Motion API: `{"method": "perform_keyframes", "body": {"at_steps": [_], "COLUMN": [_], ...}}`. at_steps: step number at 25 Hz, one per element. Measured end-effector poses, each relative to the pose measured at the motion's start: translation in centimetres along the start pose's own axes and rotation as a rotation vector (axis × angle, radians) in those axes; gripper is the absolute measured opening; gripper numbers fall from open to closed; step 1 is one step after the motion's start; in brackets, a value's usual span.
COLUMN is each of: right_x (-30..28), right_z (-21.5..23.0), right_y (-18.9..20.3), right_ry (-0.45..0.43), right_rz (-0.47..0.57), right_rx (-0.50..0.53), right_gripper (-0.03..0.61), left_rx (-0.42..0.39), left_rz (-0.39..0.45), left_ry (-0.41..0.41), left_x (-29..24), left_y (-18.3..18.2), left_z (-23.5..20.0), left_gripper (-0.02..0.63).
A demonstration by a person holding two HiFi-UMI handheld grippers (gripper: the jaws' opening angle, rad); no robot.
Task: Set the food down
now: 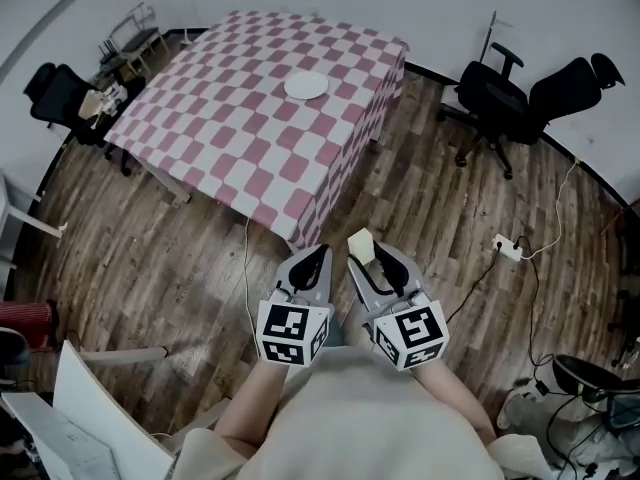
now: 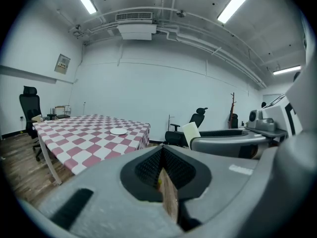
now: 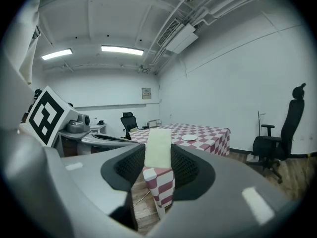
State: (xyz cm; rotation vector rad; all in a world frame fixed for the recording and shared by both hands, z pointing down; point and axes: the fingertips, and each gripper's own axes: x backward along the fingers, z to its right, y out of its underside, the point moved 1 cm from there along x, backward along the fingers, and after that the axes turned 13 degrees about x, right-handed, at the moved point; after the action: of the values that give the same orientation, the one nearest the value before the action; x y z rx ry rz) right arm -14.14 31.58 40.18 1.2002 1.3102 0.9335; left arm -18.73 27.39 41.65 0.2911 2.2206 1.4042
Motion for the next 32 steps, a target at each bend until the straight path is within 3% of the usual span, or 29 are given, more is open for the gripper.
{"method": "perform_keyframes", "body": {"at_steps": [10,32], "right_x": [-6.5,-23.1], "right_z": [2.9,6.7], "right_y": [-1.8,-4.8], "right_ry": [0.006,0.018], "right_rz": [-0.014,-0.021], "right_rx": [0.014,-0.014], "right_gripper": [0.167,0.167], "left_rx": [0.051,0.059], "left_rz": [0.002,-0.022], "left_ry": [0.004,0.059], "left_x": [-5.2,-13.5], "left_y": [-3.8,-11.4], "left_z": [-4.9,-16.9], "left_gripper": [0.000,0.000]}}
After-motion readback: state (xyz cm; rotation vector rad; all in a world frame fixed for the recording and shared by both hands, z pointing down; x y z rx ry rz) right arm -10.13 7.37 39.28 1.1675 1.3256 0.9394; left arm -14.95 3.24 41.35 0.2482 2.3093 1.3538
